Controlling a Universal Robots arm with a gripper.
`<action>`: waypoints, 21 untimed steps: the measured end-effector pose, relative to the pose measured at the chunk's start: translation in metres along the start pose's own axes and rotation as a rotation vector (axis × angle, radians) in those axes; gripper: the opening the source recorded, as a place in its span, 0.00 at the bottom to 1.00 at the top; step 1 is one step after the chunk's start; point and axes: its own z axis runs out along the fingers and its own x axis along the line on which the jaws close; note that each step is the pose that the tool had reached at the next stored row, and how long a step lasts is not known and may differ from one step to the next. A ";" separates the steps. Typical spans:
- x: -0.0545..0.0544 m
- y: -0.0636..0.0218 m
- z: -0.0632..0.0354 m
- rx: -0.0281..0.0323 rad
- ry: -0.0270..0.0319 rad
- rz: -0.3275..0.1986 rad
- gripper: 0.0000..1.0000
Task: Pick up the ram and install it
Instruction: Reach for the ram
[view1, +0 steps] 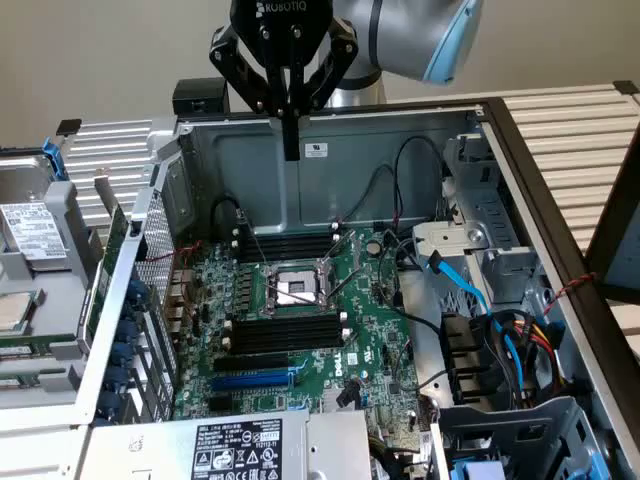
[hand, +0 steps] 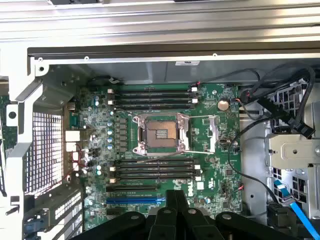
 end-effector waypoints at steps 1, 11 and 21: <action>0.000 0.0000 0.0000 0.0000 0.0000 0.000 0.10; 0.000 0.0000 0.0000 0.0000 0.0001 0.000 0.10; 0.022 -0.0015 -0.0005 0.0000 0.0000 0.000 0.10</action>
